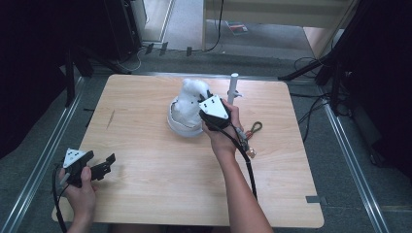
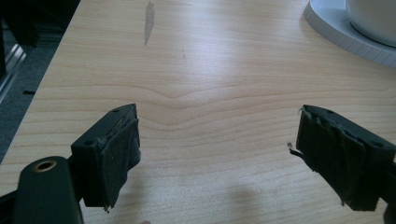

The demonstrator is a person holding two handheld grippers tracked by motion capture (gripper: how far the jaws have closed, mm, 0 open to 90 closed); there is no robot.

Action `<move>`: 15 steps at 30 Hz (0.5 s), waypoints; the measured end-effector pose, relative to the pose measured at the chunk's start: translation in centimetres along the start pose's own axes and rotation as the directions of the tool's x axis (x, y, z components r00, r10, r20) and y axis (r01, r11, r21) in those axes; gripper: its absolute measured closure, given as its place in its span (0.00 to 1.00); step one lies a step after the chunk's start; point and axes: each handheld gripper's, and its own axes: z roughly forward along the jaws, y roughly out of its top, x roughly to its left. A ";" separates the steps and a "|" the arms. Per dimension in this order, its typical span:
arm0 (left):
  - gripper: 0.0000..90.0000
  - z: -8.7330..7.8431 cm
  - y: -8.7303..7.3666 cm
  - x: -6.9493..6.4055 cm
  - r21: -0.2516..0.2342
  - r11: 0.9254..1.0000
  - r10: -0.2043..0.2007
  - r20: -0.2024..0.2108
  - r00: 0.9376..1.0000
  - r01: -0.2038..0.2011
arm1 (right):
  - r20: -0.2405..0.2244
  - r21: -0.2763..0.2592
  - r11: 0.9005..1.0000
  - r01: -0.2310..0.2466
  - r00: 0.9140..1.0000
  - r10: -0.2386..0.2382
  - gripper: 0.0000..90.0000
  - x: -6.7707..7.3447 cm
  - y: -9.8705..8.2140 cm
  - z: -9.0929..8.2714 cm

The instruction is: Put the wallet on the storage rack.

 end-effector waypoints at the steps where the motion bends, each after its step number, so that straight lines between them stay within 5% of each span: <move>1: 0.16 0.0 0.0 0.0 -0.001 1.000 0.000 0.000 1.000 0.000 | 0.003 -0.003 1.000 0.006 1.000 -0.006 0.85 0.1 0.0 0.0; 9: 0.16 0.0 0.0 0.0 0.000 1.000 -0.004 0.001 1.000 0.004 | -0.010 -0.006 0.995 0.103 0.995 -0.103 0.84 1.7 -0.1 0.2; 15: 0.16 0.0 0.0 0.0 -0.001 1.000 -0.006 0.002 1.000 0.007 | -0.030 -0.011 0.998 0.061 0.998 -0.062 0.83 1.9 -0.1 0.2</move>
